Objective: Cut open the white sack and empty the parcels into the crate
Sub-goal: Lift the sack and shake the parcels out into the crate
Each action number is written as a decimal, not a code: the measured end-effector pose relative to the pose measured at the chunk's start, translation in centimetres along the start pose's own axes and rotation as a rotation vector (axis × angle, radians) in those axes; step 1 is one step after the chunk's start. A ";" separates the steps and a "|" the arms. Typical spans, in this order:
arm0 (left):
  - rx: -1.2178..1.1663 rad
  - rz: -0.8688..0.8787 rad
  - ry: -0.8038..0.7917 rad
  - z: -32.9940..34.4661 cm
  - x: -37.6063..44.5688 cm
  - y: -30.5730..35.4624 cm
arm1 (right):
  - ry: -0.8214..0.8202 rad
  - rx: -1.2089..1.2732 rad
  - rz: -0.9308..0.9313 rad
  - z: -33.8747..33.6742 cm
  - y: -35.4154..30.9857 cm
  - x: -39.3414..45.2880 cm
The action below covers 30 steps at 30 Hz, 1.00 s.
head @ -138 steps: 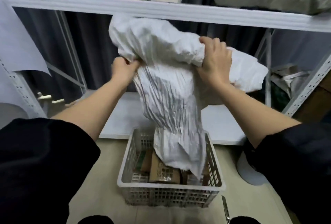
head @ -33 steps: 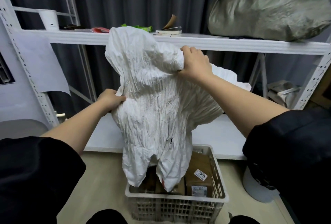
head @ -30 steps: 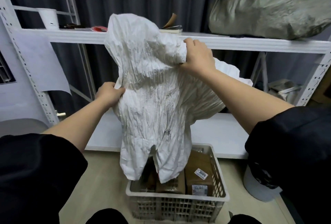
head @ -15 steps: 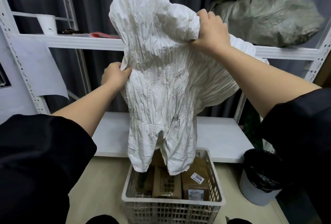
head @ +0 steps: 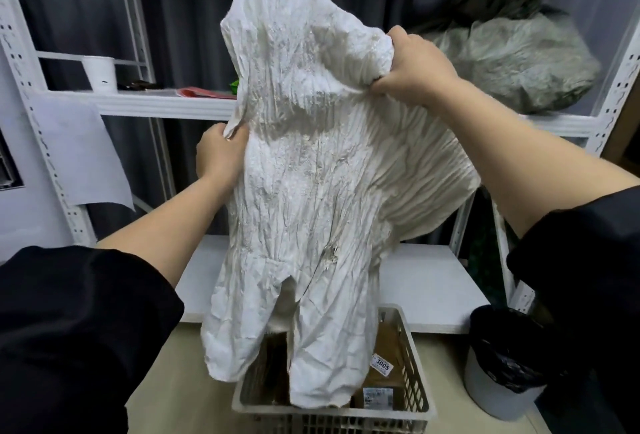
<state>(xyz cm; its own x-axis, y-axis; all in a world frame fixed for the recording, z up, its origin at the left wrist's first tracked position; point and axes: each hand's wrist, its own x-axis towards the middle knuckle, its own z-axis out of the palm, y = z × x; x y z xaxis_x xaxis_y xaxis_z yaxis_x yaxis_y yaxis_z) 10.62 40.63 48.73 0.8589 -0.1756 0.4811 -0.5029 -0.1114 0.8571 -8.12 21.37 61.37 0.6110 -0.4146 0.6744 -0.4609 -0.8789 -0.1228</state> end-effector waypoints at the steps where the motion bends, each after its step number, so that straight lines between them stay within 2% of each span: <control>1: -0.036 -0.003 -0.010 -0.2 0.0 0.3 | -0.024 0.006 0.010 -0.6 0.0 0.1; 4: -0.081 -0.020 -0.133 -0.4 0.1 0.8 | -0.136 0.025 0.067 -2.0 0.1 -0.2; 7: -0.103 -0.121 -0.367 -0.5 -1.0 1.0 | -0.258 0.009 0.139 -1.8 0.6 -1.2; 11: 0.017 -0.261 -0.625 -1.3 -3.0 -1.3 | -0.393 0.095 0.177 1.1 1.5 -4.4; 14: -0.053 -0.358 -0.753 -1.4 -4.1 -3.5 | -0.437 0.140 0.173 4.5 1.8 -6.8; 19: -0.191 -0.417 -0.762 -1.3 -6.5 -5.2 | -0.458 0.130 0.145 8.7 1.5 -10.7; 22: -0.279 -0.509 -0.637 -1.6 -8.7 -5.4 | -0.405 0.121 0.086 9.8 1.4 -12.9; 25: -0.336 -0.518 -0.515 -1.8 -10.7 -5.4 | -0.335 0.147 0.052 10.1 1.7 -15.3; 30: -0.289 -0.528 -0.443 -2.4 -13.3 -6.0 | -0.303 0.223 0.066 9.6 3.8 -19.4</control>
<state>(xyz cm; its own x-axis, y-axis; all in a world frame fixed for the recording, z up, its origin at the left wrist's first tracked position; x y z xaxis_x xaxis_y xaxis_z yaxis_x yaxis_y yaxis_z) 2.44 45.99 37.65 0.8288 -0.5544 -0.0749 0.0637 -0.0394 0.9972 -15.55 23.77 40.86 0.7628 -0.4933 0.4181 -0.3741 -0.8640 -0.3369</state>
